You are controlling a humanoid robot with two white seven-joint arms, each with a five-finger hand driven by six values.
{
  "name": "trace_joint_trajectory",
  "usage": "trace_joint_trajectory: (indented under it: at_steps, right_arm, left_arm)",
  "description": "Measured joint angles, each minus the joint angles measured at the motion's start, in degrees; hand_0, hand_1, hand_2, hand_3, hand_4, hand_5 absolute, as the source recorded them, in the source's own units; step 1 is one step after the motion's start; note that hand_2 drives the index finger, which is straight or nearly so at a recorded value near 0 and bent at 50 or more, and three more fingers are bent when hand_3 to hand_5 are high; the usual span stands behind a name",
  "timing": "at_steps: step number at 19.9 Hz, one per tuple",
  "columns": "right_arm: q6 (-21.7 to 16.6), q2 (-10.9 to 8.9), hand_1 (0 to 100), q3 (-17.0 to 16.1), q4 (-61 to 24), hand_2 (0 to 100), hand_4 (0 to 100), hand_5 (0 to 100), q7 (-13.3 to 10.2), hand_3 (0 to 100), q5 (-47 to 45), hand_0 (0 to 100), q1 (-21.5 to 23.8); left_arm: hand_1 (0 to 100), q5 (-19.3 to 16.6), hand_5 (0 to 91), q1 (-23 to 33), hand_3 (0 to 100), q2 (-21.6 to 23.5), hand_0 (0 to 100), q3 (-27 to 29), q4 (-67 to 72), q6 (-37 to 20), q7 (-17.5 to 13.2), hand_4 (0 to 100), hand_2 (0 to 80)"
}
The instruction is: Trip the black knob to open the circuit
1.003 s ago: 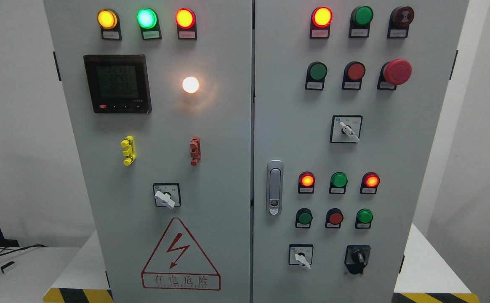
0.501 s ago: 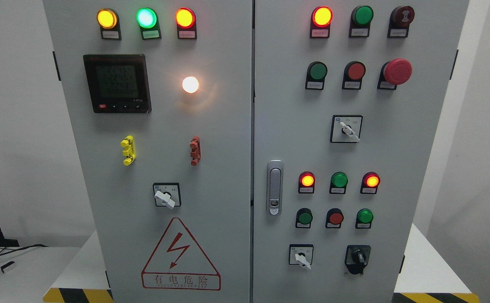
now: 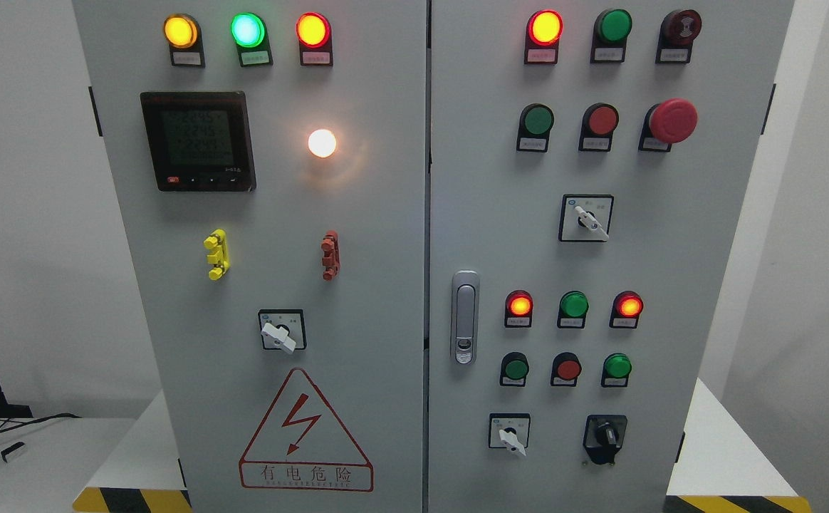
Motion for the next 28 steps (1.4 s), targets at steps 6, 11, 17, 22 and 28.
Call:
trace_joint_trajectory:
  at_steps: [6,11,17,22,28]
  right_arm:
    - [0.04,-0.04,78,0.23,1.6,50,79,82,0.01,86,0.03,31,-2.39]
    - [0.04,-0.1,79,0.57,3.13,50,78,82,0.01,85,0.13,33,-3.75]
    - [2.62,0.11,79,1.21,4.73,49,78,82,0.02,85,0.32,34,-6.99]
    - [3.48,0.34,79,2.02,6.04,49,78,82,0.3,85,0.54,35,-9.68]
    - [4.25,0.57,79,2.99,7.24,49,78,82,-0.22,85,0.76,36,-11.57]
  left_arm:
    - [39,0.0,0.0,0.0,0,0.0,12,0.0,0.0,0.0,0.0,0,0.0]
    - [39,0.0,0.0,0.0,0,0.0,12,0.0,0.0,0.0,0.0,0,0.0]
    - [39,0.0,0.0,0.0,0,0.0,12,0.0,0.0,0.0,0.0,0,0.0]
    - [39,0.0,0.0,0.0,0,0.0,12,0.0,0.0,0.0,0.0,0,0.0]
    - [39,0.0,0.0,0.0,0,0.01,12,0.0,0.0,0.0,0.0,0,0.0]
